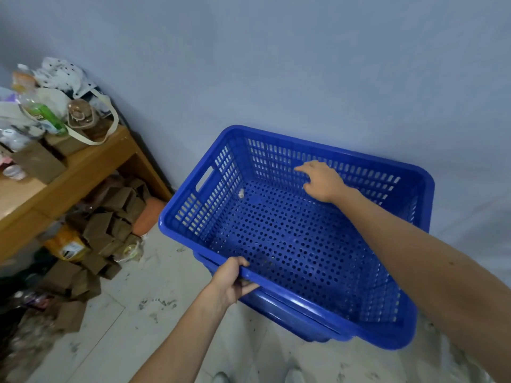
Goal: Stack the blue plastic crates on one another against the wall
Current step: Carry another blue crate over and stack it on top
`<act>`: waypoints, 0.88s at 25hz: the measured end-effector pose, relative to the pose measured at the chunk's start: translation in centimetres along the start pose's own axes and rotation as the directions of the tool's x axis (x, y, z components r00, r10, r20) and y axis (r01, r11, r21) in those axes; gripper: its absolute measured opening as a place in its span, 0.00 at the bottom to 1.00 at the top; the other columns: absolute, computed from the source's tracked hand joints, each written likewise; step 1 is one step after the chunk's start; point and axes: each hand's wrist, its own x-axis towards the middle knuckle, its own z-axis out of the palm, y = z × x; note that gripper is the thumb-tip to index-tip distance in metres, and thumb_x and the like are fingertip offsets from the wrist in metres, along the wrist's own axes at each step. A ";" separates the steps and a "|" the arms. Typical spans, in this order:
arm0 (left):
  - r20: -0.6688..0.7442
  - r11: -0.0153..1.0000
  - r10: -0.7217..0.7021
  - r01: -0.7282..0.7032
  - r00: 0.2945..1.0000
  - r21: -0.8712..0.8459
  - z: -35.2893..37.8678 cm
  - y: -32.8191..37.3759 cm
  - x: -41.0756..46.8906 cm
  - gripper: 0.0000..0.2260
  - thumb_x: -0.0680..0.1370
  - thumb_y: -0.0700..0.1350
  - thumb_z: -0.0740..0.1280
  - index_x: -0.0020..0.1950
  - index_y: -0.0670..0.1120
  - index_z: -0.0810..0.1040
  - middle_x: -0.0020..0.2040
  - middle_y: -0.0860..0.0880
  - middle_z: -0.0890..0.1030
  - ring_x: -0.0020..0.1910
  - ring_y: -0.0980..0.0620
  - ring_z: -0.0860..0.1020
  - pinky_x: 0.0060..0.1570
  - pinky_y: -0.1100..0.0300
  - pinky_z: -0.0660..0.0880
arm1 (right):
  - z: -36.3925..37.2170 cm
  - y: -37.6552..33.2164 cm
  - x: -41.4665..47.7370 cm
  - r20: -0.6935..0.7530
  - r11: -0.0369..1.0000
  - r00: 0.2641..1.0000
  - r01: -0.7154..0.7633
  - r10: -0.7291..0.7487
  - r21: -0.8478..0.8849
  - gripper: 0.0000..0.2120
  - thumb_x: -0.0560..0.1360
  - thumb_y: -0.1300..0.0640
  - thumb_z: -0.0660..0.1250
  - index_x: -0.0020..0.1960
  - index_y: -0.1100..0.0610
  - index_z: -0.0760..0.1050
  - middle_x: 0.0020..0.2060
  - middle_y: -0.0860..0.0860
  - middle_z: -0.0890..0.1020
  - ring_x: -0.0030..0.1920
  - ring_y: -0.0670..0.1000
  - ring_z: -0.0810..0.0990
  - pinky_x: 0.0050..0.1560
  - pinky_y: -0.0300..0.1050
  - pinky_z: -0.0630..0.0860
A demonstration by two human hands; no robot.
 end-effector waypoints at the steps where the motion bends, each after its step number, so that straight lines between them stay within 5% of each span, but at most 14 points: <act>1: 0.023 1.000 -0.006 0.005 1.000 0.026 -0.2 0.1 -0.4 0.06 0.75 0.36 0.63 0.50 0.43 0.70 0.32 0.45 0.76 0.31 0.46 0.80 0.33 0.50 0.83 | 0.6 -0.9 -0.9 0.051 1.000 0.999 0.001 -0.002 0.021 0.26 0.79 0.60 0.61 0.76 0.49 0.64 0.78 0.55 0.61 0.75 0.60 0.61 0.70 0.62 0.65; 6: 0.175 0.984 -0.043 0.011 0.984 0.180 -1.1 1.0 -0.7 0.12 0.76 0.42 0.65 0.59 0.43 0.73 0.46 0.38 0.86 0.40 0.41 0.87 0.40 0.51 0.83 | 2.4 -4.6 -6.6 0.302 0.976 0.951 -0.122 0.063 0.179 0.19 0.81 0.48 0.62 0.71 0.49 0.72 0.75 0.50 0.67 0.71 0.54 0.69 0.69 0.55 0.68; 10: 0.293 0.955 -0.129 0.040 0.947 0.293 -2.5 1.9 -1.5 0.17 0.78 0.51 0.67 0.62 0.43 0.73 0.57 0.37 0.82 0.47 0.39 0.86 0.46 0.48 0.82 | 4.6 -9.6 -13.5 0.465 0.942 0.880 -0.231 0.096 0.244 0.23 0.77 0.35 0.62 0.65 0.46 0.77 0.68 0.45 0.75 0.65 0.51 0.74 0.67 0.52 0.71; 14: 0.355 0.906 -0.136 -0.029 0.925 0.422 -3.4 2.7 -1.1 0.24 0.77 0.61 0.67 0.65 0.45 0.76 0.59 0.39 0.81 0.47 0.40 0.86 0.45 0.49 0.82 | 7.7 -12.7 -17.5 0.399 0.920 0.900 -0.293 0.174 0.260 0.25 0.72 0.30 0.64 0.57 0.48 0.78 0.54 0.49 0.81 0.52 0.53 0.79 0.54 0.50 0.75; 18: 0.390 0.788 -0.075 -0.185 0.918 0.587 -4.2 3.1 -1.5 0.30 0.76 0.64 0.66 0.71 0.47 0.72 0.60 0.41 0.81 0.50 0.43 0.85 0.49 0.49 0.82 | 10.8 -14.1 -19.8 0.203 0.951 0.930 -0.306 0.307 -0.036 0.13 0.77 0.43 0.64 0.55 0.51 0.73 0.48 0.52 0.80 0.45 0.55 0.78 0.44 0.51 0.75; 22: 0.413 0.419 -0.029 -0.364 0.910 0.832 -4.9 4.4 -2.9 0.32 0.78 0.59 0.66 0.76 0.43 0.65 0.62 0.41 0.80 0.48 0.47 0.84 0.49 0.53 0.82 | 11.1 -13.6 -20.7 0.090 0.923 0.919 -0.380 0.384 -0.063 0.06 0.82 0.51 0.59 0.50 0.52 0.72 0.43 0.52 0.78 0.40 0.55 0.76 0.39 0.51 0.73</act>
